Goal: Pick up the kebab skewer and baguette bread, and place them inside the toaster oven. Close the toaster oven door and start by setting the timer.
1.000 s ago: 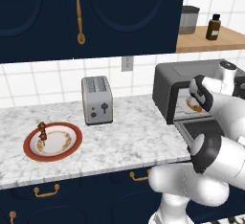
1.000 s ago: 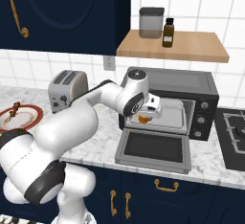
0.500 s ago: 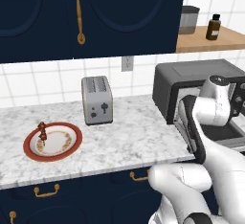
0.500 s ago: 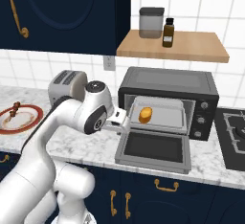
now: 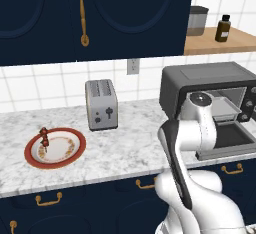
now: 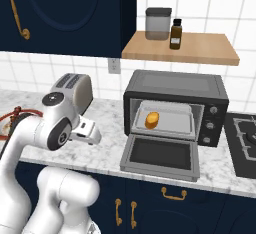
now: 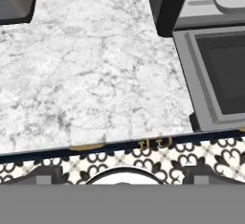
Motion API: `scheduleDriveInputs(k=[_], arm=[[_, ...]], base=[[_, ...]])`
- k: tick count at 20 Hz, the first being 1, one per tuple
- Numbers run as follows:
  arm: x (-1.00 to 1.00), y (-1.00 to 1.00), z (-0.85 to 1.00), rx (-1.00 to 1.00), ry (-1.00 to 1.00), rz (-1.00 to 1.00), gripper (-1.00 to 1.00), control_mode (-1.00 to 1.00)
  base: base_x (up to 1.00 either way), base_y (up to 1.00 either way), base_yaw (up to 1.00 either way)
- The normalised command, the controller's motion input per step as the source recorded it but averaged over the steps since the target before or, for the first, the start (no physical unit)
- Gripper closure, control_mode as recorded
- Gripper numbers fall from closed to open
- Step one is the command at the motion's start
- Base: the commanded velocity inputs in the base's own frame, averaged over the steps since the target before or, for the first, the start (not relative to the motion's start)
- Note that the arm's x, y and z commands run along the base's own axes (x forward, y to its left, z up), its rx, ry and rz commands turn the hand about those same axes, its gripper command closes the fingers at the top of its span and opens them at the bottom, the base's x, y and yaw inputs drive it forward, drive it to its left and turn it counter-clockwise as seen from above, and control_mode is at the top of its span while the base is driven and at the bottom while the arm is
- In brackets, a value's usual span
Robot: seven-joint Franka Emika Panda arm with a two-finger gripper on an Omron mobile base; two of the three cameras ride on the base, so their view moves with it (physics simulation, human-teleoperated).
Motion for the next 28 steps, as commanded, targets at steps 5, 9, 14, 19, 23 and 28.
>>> scheduleDriveInputs(k=[5, 9, 14, 19, 23, 28], arm=[[0.00, 1.00, 0.16, 0.00, 0.00, 0.00, -1.00, -1.00], [0.02, 1.00, 0.10, 0.00, 0.00, -0.01, -1.00, -1.00], [0.14, 1.00, 0.00, 0.00, 0.00, -0.01, -1.00, -1.00], [0.54, 1.00, 0.02, 0.09, 0.02, 0.00, -1.00, -1.00], [0.62, 0.99, 0.01, 0.16, 0.13, 0.00, -1.00, -1.00], [0.63, 0.94, 0.00, 0.11, 0.17, 0.09, -1.00, -1.00]], base=[[0.00, 0.00, 0.00], [0.00, 0.00, 0.00], [0.00, 0.00, 0.00], [0.00, 0.00, 0.00], [0.00, 0.00, 0.00], [0.00, 0.00, 0.00]])
